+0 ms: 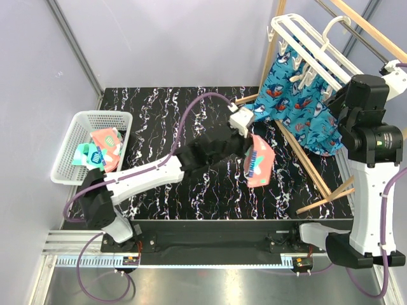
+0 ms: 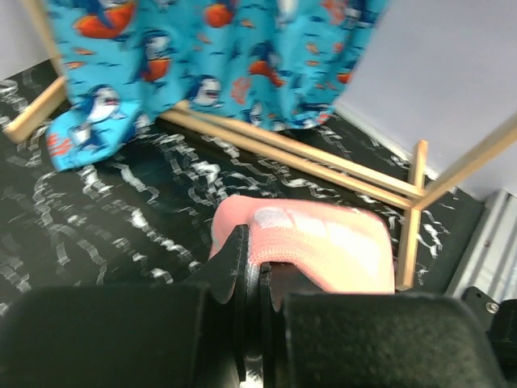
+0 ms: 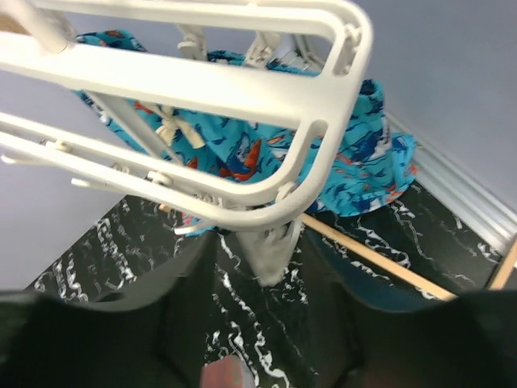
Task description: Remove the socks clipped to the hanger
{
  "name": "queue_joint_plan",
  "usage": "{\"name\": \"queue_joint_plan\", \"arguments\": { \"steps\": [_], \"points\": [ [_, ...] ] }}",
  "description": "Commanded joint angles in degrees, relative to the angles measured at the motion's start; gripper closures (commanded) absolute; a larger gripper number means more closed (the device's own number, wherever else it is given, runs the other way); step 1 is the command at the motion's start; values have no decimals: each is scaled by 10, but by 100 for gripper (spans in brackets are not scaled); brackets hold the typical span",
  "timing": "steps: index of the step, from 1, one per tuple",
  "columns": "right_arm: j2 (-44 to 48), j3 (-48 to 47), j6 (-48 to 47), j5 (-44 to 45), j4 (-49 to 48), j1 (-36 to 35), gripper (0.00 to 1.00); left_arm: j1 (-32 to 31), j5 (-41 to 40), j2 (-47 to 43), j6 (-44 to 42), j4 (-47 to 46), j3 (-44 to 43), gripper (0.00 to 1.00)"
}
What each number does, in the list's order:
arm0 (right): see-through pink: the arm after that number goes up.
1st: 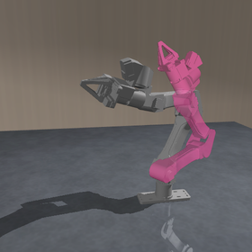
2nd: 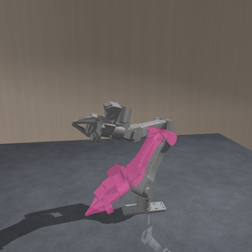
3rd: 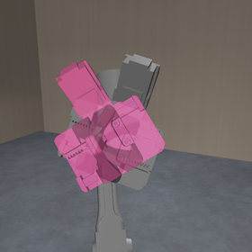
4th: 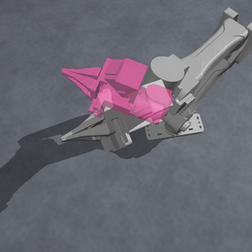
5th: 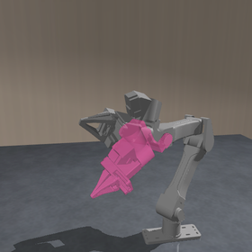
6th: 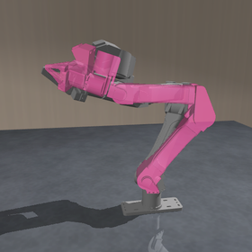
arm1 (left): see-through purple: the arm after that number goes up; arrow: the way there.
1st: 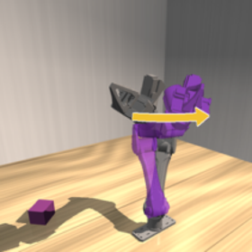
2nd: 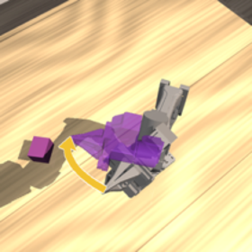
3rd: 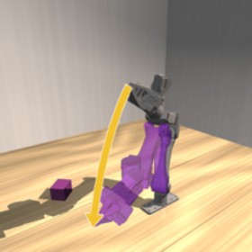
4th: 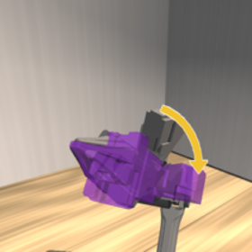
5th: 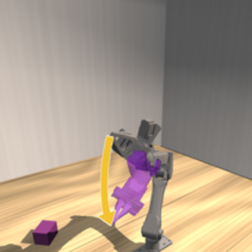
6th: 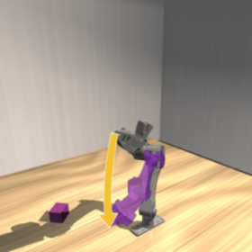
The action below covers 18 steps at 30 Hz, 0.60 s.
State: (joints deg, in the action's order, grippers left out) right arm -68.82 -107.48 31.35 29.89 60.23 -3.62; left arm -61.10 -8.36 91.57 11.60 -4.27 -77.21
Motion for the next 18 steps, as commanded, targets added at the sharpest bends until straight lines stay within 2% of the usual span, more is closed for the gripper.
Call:
{"name": "queue_joint_plan", "arguments": {
  "steps": [1, 2, 4, 5, 9, 15, 18],
  "points": [
    [27, 17, -18, -48, -27, 2, 43, 33, -34, -64, 32, 28, 2, 100],
    [44, 25, -21, -54, -29, 2, 36, 54, -32, -74, 40, 36, 5, 100],
    [64, 60, -39, -103, -51, 2, 29, 80, -20, -104, 64, 68, 14, 100],
    [88, 74, -45, -124, -58, 2, 17, 107, -19, -116, 71, 80, 16, 100],
    [136, 147, -60, -192, -71, 2, 0, 185, -11, -182, 85, 138, 33, 100],
    [187, 235, -71, -309, -97, 2, 0, 349, -1, -234, 64, 236, 24, 100],
    [211, 273, -73, -352, -128, 2, 0, 433, -47, -247, 48, 286, 9, 100]
  ]
}}
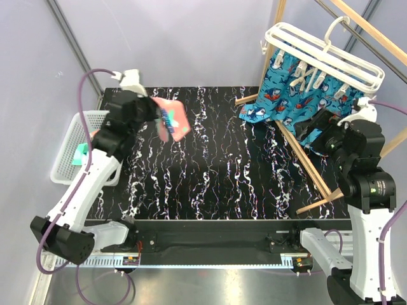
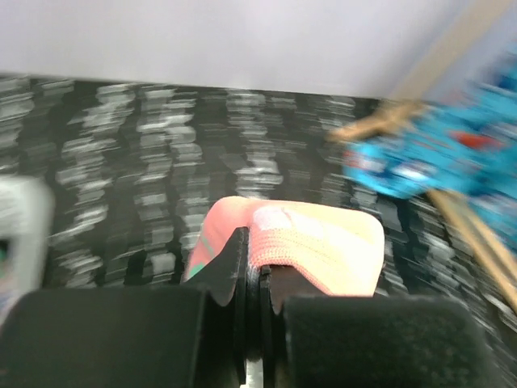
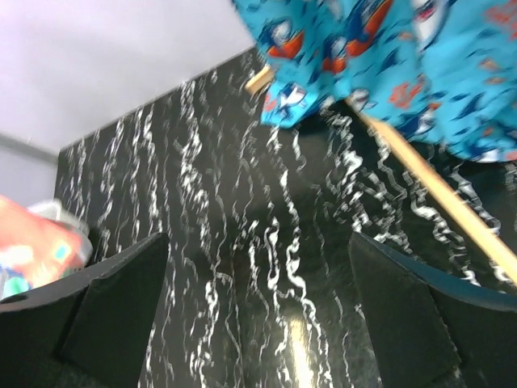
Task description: Remove the socks clipped to the hanger
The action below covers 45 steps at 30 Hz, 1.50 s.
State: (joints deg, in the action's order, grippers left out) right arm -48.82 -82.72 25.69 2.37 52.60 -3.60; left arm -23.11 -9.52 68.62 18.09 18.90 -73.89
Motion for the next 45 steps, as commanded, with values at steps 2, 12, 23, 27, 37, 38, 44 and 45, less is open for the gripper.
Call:
{"name": "queue_joint_plan", "arguments": {
  "steps": [2, 12, 23, 27, 37, 38, 44, 45],
  "points": [
    [24, 46, -13, -97, -75, 1, 0, 109, -101, -17, -31, 93, -33, 100],
    [36, 76, -33, -166, -101, 2, 0, 326, -204, -44, -53, 74, 74, 100],
    [50, 71, -25, -207, -105, -4, 0, 380, -112, 221, -28, 19, 56, 96],
    [61, 65, -34, -185, -95, -9, 0, 381, -82, 309, -30, 64, -13, 90],
    [54, 59, -35, -184, -88, -11, 0, 380, -154, 258, -57, 132, -79, 14],
    [52, 62, -37, -185, -87, -10, 0, 378, -158, 223, -58, 134, -83, 8],
    [53, 101, -39, -181, -90, -12, 1, 345, -3, 69, -39, 108, -54, 1],
    [50, 104, -39, -178, -87, -12, 0, 336, 36, 51, -32, 96, -43, 1]
  ]
}}
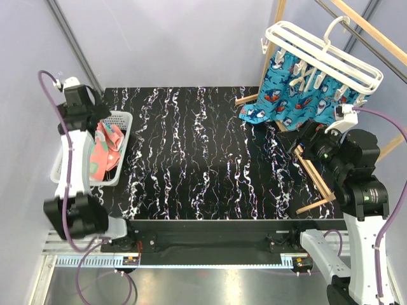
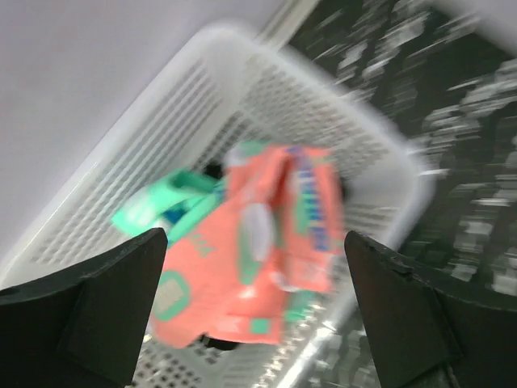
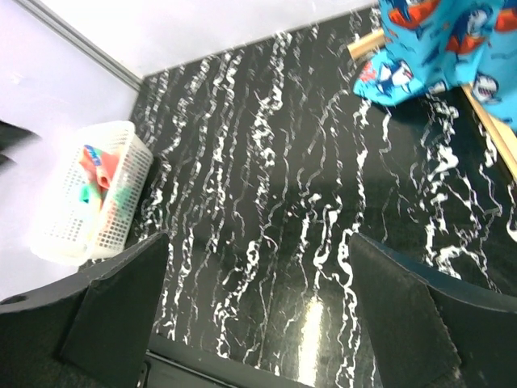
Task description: Remove the socks clipped to the hanger
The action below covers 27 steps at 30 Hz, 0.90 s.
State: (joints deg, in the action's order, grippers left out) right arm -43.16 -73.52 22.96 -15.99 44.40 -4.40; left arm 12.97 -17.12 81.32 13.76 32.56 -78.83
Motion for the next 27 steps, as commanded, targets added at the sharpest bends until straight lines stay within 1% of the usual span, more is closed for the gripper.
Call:
{"name": "queue_joint_plan", "arguments": {
  "steps": [1, 3, 4, 6, 7, 8, 9, 10, 12, 13, 15, 17, 18, 21, 27],
  "points": [
    [-10, 14, -12, 17, -5, -4, 0, -42, 203, -92, 23, -72, 22, 1],
    [-18, 19, -2, 31, -8, -4, 0, -64, 296, -128, 35, -120, 52, 1],
    [-22, 18, 3, 44, -9, -4, 0, -95, 363, -138, 49, -135, 60, 1],
    [-32, 14, 12, 47, -8, -5, 0, -140, 431, -156, 47, -166, 76, 1],
    [-39, 15, 14, 45, -10, -4, 0, -190, 440, -159, 45, -173, 81, 1],
    [-42, 17, 12, 41, -12, -5, 0, -215, 448, -167, 44, -183, 88, 1],
    [-45, 21, 9, 24, -21, -4, 0, -235, 474, -172, 45, -213, 99, 1],
    [-48, 23, 7, 12, -26, -5, 0, -270, 487, -177, 46, -230, 126, 1],
    [-63, 29, -1, -38, -39, -4, 0, -295, 516, -194, 54, -283, 154, 1],
    [-70, 28, 1, -51, -40, -5, 0, -313, 520, -201, 57, -296, 179, 1],
    [-91, 20, 7, -76, -39, -5, 0, -325, 535, -221, 61, -321, 194, 1],
    [-101, 24, 9, -89, -43, -5, 0, -337, 527, -238, 50, -314, 197, 1],
    [-102, 28, 9, -91, -51, -5, 0, -339, 508, -243, 38, -290, 193, 1],
    [-105, 36, 14, -81, -58, -5, 0, -340, 510, -258, 28, -267, 185, 1],
    [-107, 4, 51, -98, -89, -5, 0, -341, 524, -281, 49, -285, 193, 1]
  ]
}}
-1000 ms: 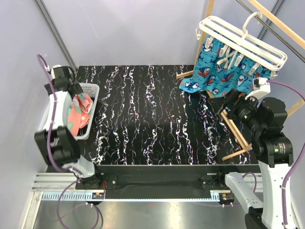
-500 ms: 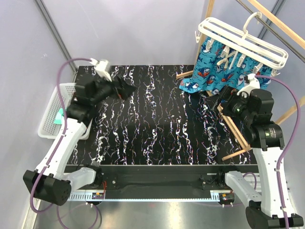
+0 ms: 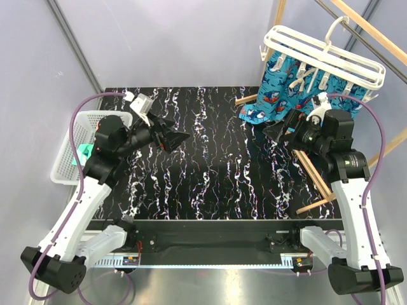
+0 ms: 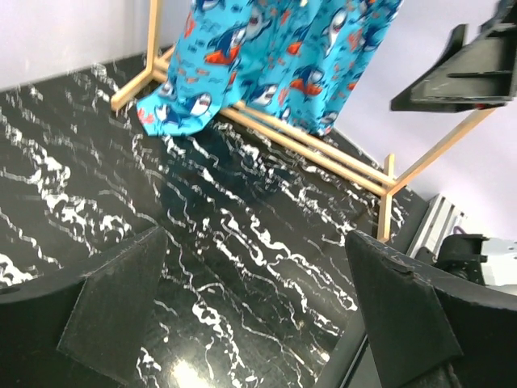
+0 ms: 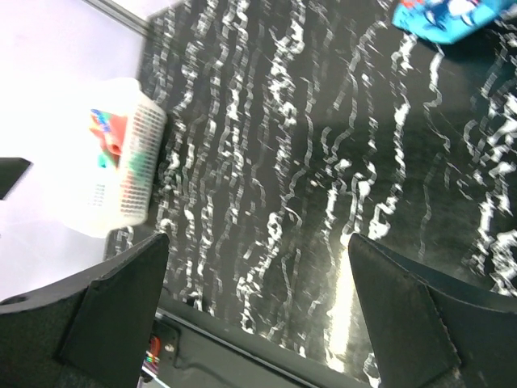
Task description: Remove the socks clipped to the hanger
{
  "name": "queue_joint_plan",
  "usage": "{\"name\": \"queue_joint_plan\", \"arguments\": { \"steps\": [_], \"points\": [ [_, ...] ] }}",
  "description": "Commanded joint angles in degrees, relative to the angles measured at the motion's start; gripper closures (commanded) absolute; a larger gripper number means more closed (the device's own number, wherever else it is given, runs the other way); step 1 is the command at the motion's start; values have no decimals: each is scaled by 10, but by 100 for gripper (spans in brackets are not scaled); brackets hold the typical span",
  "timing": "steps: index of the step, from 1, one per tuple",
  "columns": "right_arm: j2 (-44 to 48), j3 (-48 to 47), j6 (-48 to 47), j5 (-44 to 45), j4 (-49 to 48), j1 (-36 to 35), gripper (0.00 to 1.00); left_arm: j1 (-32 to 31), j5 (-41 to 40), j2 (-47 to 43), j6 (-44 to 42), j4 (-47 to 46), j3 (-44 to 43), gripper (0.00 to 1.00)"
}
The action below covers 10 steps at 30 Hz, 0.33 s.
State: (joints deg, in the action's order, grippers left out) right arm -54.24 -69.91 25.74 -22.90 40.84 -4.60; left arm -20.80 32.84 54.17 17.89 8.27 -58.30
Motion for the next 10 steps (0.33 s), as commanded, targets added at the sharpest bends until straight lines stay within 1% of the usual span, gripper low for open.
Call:
{"name": "queue_joint_plan", "arguments": {
  "steps": [1, 7, 10],
  "points": [
    [4, -36, 27, -32, -59, -2, 0, -3, 29, -10, 12, -44, -13, 1],
    [19, -40, 34, -44, -77, -2, 0, -3, 33, -18, 25, -42, -28, 1],
    [26, -41, 29, -29, -66, -3, 0, -2, 30, -20, 12, -44, -24, 1]
  ]
}}
